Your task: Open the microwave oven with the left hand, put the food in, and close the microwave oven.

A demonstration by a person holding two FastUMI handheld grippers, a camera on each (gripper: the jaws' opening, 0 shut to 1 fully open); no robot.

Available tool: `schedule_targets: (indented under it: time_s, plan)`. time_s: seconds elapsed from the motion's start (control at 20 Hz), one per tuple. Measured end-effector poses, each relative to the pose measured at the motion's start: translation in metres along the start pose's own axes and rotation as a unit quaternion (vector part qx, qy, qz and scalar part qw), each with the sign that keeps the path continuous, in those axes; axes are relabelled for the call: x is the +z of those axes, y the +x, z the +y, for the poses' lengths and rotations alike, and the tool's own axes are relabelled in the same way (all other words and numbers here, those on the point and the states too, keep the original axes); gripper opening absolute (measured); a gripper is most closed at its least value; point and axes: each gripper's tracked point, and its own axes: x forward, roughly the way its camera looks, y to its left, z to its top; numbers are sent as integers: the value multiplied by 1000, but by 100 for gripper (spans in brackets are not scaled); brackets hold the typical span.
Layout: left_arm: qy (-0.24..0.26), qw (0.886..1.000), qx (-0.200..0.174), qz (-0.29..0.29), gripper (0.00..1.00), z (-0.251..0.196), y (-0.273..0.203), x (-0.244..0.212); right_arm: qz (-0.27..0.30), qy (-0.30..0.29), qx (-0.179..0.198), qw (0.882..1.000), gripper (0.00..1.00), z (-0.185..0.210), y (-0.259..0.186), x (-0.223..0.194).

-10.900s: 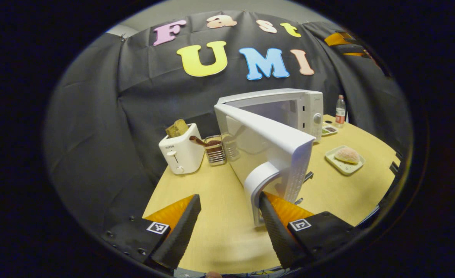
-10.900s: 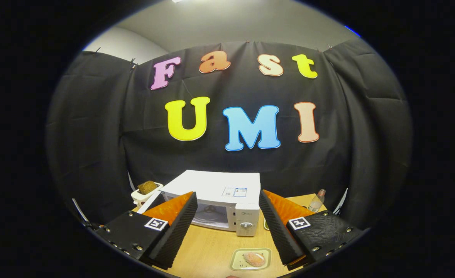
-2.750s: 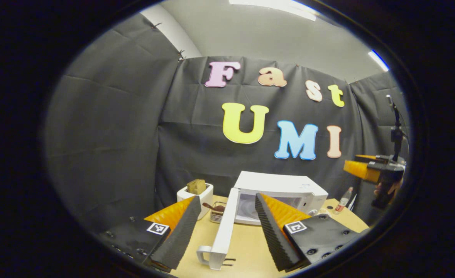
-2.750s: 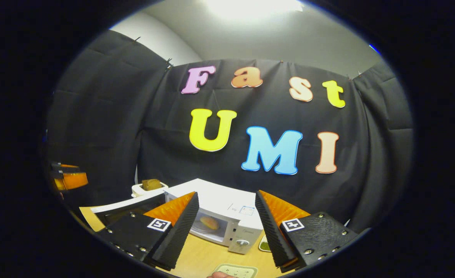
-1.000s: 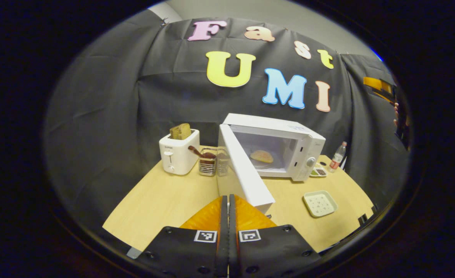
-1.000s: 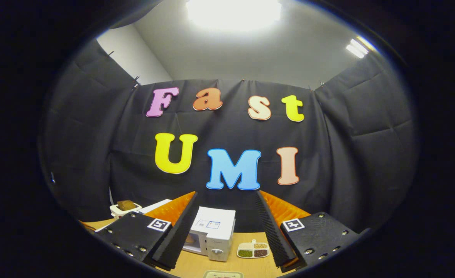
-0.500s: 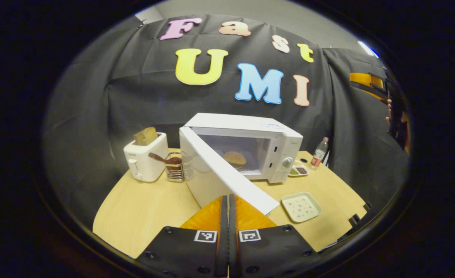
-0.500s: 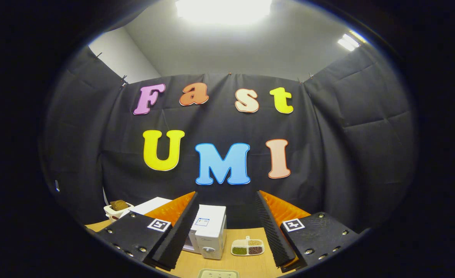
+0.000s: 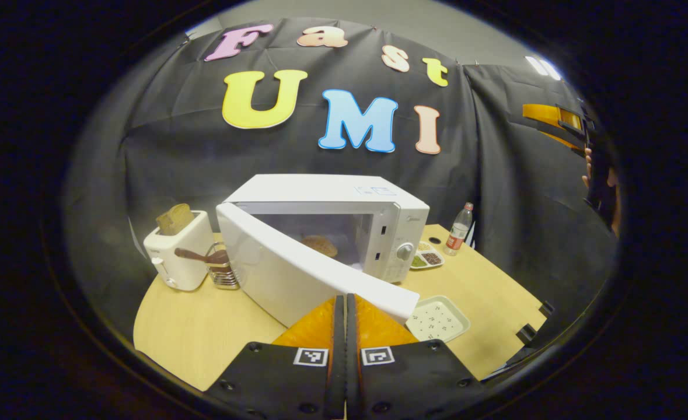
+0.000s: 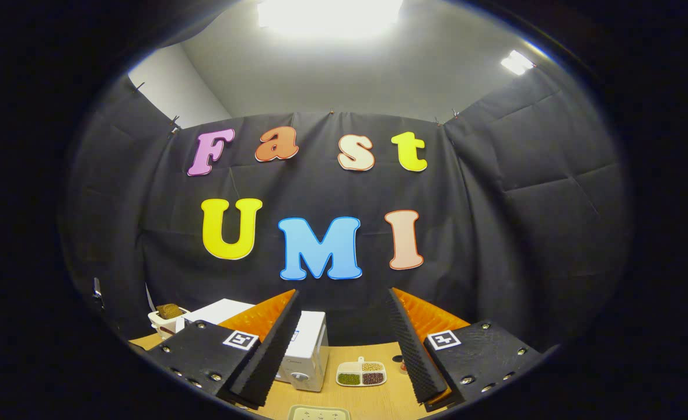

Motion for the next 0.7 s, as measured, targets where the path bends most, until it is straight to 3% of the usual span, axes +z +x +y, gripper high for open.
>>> schedule_targets:
  time_s: [0.7]
  plan:
    - [25, 998, -48, 10, 7, -32, 62, 20, 21, -20, -23, 999, 90, -28, 3, -12]
